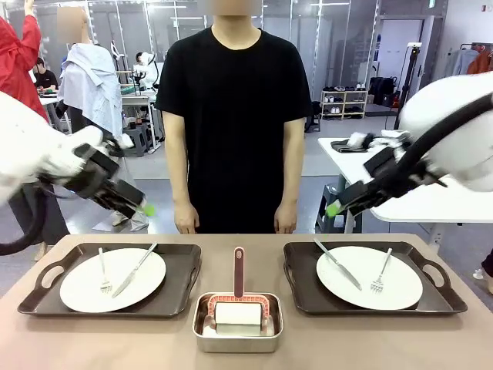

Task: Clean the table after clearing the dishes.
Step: When the left (or right) Handle tray is removed, use the left hand (or right hand) to clean the left (or right) side of the table with the Lint Roller.

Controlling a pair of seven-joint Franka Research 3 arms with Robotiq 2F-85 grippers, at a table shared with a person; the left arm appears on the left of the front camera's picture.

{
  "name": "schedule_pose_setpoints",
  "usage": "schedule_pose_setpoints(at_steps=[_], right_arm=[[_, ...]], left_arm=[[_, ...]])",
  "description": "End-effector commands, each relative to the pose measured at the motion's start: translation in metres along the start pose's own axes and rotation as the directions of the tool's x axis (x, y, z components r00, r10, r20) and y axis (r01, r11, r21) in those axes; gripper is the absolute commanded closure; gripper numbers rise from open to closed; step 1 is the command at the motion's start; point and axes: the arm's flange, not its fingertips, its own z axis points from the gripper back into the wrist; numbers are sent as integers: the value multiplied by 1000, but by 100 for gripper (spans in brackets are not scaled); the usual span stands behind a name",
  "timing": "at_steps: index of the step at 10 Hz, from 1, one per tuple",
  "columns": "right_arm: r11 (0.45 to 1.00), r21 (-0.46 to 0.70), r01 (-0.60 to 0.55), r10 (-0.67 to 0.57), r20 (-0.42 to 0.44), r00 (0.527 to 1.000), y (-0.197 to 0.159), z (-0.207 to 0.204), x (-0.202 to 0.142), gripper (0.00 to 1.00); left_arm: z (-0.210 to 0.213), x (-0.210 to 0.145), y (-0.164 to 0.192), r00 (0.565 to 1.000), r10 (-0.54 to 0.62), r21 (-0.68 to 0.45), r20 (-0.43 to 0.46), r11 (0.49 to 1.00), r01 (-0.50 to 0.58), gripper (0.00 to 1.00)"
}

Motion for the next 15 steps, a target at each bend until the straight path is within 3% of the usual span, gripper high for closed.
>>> schedule_pose_setpoints(at_steps=[1, 3, 5, 6, 9, 11, 13, 15], right_arm=[[966, 204, 160, -181, 85, 980, -53, 28, -27, 0], [889, 337, 309, -386, 190, 903, -101, 64, -63, 0], [815, 333, 475, -559, 235, 795, -155, 105, -108, 0], [784, 320, 533, -613, 261, 746, -176, 129, -134, 0], [643, 320, 696, -762, 353, 542, -215, 199, -232, 0], [614, 305, 728, -778, 389, 493, -216, 220, -266, 0], [598, 285, 749, -783, 407, 470, -216, 228, -275, 0], [593, 262, 761, -779, 428, 459, -213, 235, -279, 0]], left_arm=[[38, -21, 57, 985, 163, -216, 62, 965, -146, 0], [67, -50, 92, 937, 308, -289, 165, 923, -252, 0], [106, -87, 132, 846, 476, -339, 240, 858, -386, 0], [133, -108, 145, 810, 509, -329, 290, 848, -415, 0], [196, -181, 178, 671, 642, -325, 370, 766, -554, 0], [214, -212, 179, 601, 677, -314, 425, 733, -604, 0], [220, -212, 175, 596, 675, -281, 435, 731, -622, 0], [243, -225, 175, 550, 678, -256, 488, 713, -653, 0]])
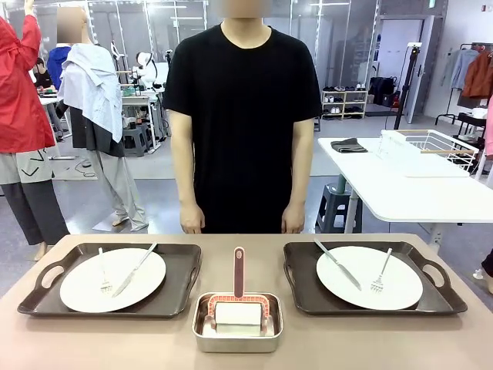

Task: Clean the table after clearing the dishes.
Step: When the left (or right) Handle tray is removed, use the left hand (or right hand) to clean the left (or right) side of the table with the Lint Roller.

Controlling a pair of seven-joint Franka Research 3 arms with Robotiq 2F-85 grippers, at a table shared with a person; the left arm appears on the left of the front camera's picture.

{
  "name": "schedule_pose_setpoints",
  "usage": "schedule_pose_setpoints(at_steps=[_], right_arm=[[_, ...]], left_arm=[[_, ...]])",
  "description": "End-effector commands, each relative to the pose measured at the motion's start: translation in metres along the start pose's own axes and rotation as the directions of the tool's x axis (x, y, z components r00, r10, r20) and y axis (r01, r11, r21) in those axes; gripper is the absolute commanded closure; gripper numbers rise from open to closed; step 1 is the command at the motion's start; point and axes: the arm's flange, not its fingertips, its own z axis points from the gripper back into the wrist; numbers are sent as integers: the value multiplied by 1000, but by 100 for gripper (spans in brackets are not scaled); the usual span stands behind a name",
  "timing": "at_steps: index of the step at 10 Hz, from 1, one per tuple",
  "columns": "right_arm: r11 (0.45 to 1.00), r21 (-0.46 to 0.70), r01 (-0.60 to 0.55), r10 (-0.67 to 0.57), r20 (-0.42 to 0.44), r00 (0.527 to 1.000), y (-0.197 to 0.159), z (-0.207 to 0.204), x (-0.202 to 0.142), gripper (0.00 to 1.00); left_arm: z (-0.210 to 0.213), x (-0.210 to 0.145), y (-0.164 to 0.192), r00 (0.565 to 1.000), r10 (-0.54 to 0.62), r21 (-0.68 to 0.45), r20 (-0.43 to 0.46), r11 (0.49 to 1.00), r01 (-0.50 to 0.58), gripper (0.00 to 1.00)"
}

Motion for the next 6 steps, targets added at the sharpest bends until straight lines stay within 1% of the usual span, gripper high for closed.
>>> schedule_pose_setpoints(at_steps=[1, 2, 6], right_arm=[[999, -37, 10, -11, -3, 1000, 11, 4, -10, 0], [1000, 0, 0, 0, 0, 1000, 0, 0, 0, 0], [1000, 0, 0, 0, 0, 1000, 0, 0, 0, 0]], left_arm=[[12, -4, -8, 1000, 1, 49, 29, 999, -2, 0], [0, 0, 0, 1000, 0, 0, 0, 1000, 0, 0], [0, 0, 0, 1000, 0, 0, 0, 1000, 0, 0]])
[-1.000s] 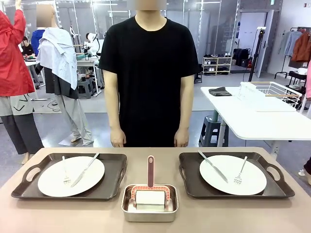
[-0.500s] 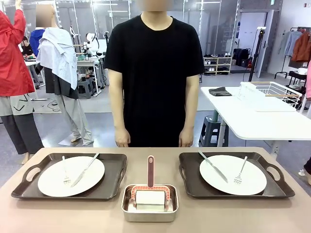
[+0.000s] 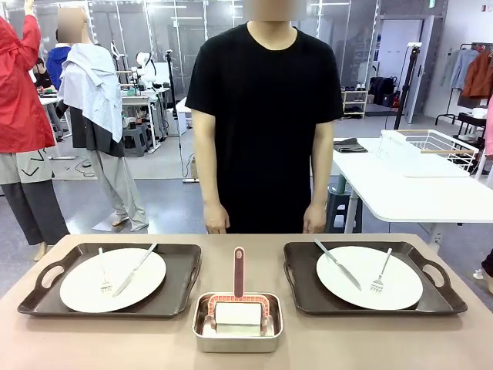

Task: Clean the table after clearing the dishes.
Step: When the left (or right) Handle tray is removed, use the left hand (or right hand) to clean the left (or right) side of the table with the Lint Roller.

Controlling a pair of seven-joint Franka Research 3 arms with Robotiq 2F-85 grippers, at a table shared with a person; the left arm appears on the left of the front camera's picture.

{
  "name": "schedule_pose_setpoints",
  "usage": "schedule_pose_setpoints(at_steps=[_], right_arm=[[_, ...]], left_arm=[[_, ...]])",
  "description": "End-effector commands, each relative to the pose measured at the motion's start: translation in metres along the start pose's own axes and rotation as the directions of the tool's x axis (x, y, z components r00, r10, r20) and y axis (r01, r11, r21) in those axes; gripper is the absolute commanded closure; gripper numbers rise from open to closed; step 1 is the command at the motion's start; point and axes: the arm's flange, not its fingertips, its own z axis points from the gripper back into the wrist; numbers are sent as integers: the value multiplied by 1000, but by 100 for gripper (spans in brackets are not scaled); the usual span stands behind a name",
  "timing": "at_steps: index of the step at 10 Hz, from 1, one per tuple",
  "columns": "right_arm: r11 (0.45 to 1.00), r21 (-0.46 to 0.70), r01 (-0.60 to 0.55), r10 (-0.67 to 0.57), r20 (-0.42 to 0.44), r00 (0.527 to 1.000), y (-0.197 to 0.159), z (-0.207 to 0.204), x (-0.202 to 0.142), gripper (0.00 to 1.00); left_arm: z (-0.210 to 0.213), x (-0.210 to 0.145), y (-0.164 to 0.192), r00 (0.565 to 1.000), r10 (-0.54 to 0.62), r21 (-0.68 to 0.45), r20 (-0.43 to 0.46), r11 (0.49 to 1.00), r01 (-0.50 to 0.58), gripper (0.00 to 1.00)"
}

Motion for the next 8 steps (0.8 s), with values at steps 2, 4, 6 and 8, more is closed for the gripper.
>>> schedule_pose_setpoints(at_steps=[2, 4, 6, 8], right_arm=[[1000, 8, 0, 0, 1, 1000, 0, 0, -1, 0], [1000, 8, 0, 0, 1, 1000, 0, 0, -1, 0], [1000, 8, 0, 0, 1, 1000, 0, 0, -1, 0], [1000, 8, 0, 0, 1, 1000, 0, 0, -1, 0]], left_arm=[[2, 0, 0, 1000, -2, -9, 3, 1000, 2, 0], [2, 0, 0, 1000, -2, -9, 3, 1000, 2, 0], [2, 0, 0, 1000, -2, -9, 3, 1000, 2, 0], [2, 0, 0, 1000, -2, -9, 3, 1000, 2, 0]])
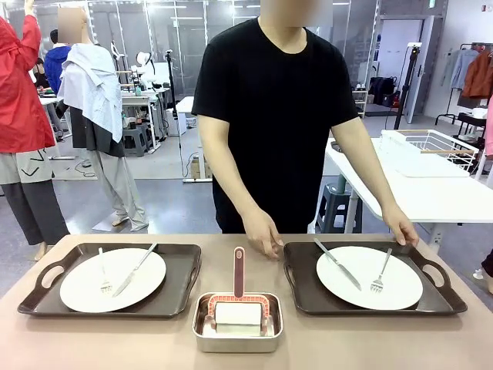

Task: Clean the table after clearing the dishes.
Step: When the left (or right) Handle tray is removed, use the left hand (or right hand) to clean the left (or right) side of the table with the Lint Roller.

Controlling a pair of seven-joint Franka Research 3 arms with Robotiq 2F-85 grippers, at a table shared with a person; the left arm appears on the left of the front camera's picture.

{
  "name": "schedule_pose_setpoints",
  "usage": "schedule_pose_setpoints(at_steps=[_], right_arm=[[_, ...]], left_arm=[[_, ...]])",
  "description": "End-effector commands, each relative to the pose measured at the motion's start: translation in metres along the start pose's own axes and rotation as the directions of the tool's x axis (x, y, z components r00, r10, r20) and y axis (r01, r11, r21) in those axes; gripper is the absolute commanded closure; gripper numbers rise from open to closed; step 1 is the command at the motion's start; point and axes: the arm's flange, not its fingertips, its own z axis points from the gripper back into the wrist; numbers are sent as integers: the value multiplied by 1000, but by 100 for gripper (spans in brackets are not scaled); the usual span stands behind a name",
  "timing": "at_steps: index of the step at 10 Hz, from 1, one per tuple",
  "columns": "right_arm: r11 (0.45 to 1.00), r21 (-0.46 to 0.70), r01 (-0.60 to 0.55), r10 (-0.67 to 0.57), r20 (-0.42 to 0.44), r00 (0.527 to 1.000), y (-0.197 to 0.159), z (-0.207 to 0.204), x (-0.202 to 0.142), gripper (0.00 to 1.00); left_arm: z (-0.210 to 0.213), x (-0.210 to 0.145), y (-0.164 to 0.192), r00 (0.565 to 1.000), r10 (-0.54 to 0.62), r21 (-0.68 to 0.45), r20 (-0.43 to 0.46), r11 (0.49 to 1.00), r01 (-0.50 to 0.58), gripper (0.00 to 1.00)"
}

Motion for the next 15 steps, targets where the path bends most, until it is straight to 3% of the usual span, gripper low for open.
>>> schedule_pose_setpoints(at_steps=[1, 15], right_arm=[[1000, 8, 0, 0, 1, 1000, 0, 0, -1, 0], [1000, 8, 0, 0, 1, 1000, 0, 0, -1, 0]], left_arm=[[2, 0, -1, 1000, -2, -9, 3, 1000, 2, 0], [2, 0, -1, 1000, -2, -9, 3, 1000, 2, 0]])
